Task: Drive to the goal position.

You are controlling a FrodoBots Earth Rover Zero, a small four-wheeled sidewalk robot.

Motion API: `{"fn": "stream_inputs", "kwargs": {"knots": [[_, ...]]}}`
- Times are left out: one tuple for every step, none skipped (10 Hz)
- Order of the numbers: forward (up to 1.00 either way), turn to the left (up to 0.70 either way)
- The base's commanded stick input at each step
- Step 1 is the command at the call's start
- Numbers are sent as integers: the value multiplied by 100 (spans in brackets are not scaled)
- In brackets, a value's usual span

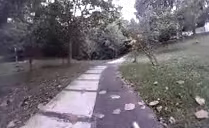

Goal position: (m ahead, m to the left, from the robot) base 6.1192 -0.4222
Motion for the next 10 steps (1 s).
{"fn": "stream_inputs", "kwargs": {"knots": [[70, -9], [70, -10], [70, -12], [70, -13], [70, -13], [70, -13], [70, -13], [70, -10], [70, -8], [70, -9]]}}
